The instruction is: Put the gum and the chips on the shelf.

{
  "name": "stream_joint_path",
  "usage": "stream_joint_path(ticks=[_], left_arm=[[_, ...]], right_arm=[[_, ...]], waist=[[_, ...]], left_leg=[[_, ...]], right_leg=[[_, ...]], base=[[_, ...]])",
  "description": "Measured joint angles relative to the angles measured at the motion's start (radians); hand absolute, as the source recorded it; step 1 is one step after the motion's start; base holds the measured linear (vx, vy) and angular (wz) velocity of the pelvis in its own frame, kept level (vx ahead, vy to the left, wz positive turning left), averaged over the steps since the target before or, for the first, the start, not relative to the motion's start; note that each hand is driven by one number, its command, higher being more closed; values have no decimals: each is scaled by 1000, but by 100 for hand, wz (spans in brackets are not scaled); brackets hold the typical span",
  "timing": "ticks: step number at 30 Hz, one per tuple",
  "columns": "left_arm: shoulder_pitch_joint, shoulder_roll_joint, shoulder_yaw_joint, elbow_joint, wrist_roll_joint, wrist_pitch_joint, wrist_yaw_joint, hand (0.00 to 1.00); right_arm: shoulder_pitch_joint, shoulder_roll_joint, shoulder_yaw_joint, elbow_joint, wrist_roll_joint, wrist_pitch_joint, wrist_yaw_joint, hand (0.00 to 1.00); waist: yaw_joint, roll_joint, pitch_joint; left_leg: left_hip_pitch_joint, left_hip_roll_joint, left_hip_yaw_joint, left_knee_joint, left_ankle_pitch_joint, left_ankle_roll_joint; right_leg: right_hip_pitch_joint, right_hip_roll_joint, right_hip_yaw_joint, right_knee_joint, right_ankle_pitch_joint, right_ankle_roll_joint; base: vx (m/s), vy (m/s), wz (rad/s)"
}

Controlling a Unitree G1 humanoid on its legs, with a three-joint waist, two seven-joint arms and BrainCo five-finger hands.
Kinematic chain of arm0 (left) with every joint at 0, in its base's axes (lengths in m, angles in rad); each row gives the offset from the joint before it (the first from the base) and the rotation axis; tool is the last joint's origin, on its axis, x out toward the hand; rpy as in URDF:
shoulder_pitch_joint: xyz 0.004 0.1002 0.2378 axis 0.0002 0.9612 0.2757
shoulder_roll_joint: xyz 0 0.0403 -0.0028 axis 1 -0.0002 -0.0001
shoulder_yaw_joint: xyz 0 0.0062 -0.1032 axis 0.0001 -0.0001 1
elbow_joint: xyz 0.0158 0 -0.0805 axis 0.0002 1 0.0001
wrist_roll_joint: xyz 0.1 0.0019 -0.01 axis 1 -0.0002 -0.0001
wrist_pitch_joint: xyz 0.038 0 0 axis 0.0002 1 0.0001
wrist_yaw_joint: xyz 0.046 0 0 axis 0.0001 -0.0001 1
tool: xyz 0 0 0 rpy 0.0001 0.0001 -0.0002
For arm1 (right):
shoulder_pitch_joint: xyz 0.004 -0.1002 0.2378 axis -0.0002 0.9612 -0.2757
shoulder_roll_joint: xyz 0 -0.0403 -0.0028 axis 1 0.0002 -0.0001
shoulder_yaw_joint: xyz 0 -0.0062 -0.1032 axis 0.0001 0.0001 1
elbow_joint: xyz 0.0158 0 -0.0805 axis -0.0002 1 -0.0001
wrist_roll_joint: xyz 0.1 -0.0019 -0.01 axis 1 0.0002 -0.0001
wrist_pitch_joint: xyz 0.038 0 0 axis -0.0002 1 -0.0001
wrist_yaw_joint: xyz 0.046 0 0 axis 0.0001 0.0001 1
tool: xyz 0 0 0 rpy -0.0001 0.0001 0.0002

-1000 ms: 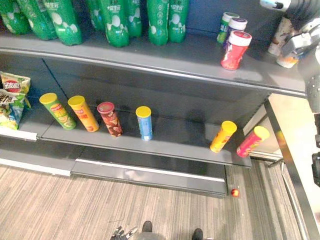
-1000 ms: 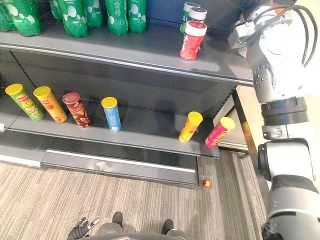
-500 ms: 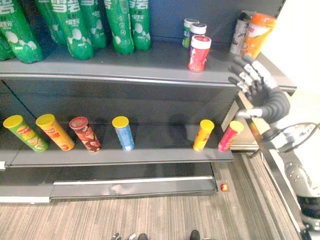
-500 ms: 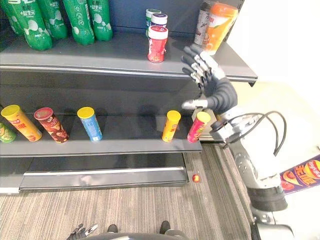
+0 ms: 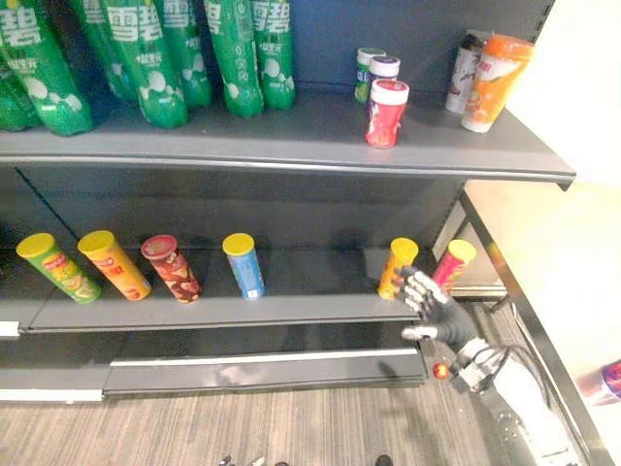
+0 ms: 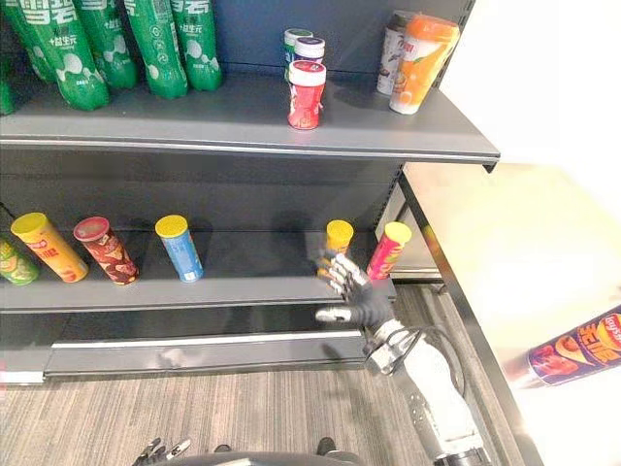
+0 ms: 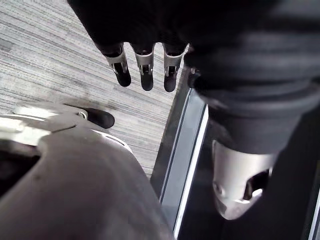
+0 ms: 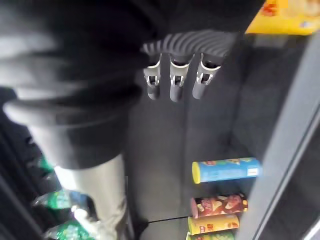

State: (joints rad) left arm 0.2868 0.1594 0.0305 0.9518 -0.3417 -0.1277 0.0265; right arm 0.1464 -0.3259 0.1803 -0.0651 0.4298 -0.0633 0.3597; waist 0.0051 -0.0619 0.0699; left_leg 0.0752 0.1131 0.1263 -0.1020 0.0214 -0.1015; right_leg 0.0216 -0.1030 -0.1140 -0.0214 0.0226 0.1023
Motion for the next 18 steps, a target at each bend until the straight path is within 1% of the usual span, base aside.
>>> stream_joint_path(ticks=[2, 5, 7, 8, 10, 13, 14, 15, 18], left_arm=[[0, -1, -7, 0, 0, 2, 0, 0], [-1, -1, -18, 0, 0, 6, -1, 0], [-2, -1, -25, 0, 0, 8, -1, 0], [-2, -1, -25, 0, 0, 9, -1, 0], [-3, -2, -26, 0, 0, 20, -1, 0], [-6, -5, -28, 0, 0, 29, -1, 0], [-6, -5, -28, 0, 1, 30, -1, 0], [-6, -7, -29, 0, 1, 30, -1, 0], [-8, -7, -32, 4, 2, 30, -1, 0]], right_arm=[[17, 21, 5, 97, -27, -3, -12, 0], [39, 49, 13, 239, -41, 2, -34, 0], [54, 80, 13, 378, -37, 11, -78, 0], [55, 90, 12, 421, -36, 13, -92, 0], [62, 140, -24, 576, -37, 17, -152, 0], [72, 174, -65, 687, -80, 18, -229, 0], [71, 178, -76, 709, -85, 18, -243, 0], [69, 190, -109, 769, -119, 20, -272, 0], [66, 191, -163, 892, -158, 29, -314, 0]], waist=[[0, 14, -3], [-1, 24, -6], [-2, 28, -5], [-3, 28, -5], [-4, 34, -2], [-4, 42, -2], [-4, 43, -2], [-3, 44, -2], [-3, 47, -1]], left_leg=[[0, -3, -2, 0, -1, 0], [0, -2, -6, 0, -2, 0], [1, -2, -12, 0, -2, -1], [2, -2, -15, 0, -2, -1], [7, -4, -27, 0, -3, 0], [19, -6, -28, 0, -7, 0], [21, -6, -28, 0, -8, 0], [22, -7, -28, 0, -9, 0], [23, -11, -30, 0, -9, 1]], right_leg=[[1, -1, -3, 0, -2, 1], [3, -1, -14, 1, -7, 0], [6, -1, -17, 6, -13, 0], [8, -1, -18, 6, -14, 0], [20, -4, -30, 7, -19, 2], [33, -5, -35, 7, -24, 4], [35, -6, -37, 7, -25, 3], [37, -6, -40, 7, -26, 2], [39, -6, -42, 7, -27, 4]], base=[[6, 3, 2], [15, -4, 5], [20, -5, 8], [25, -4, 12], [22, -1, 15], [6, 1, 3], [0, 0, 0], [0, 0, 0], [0, 0, 0]])
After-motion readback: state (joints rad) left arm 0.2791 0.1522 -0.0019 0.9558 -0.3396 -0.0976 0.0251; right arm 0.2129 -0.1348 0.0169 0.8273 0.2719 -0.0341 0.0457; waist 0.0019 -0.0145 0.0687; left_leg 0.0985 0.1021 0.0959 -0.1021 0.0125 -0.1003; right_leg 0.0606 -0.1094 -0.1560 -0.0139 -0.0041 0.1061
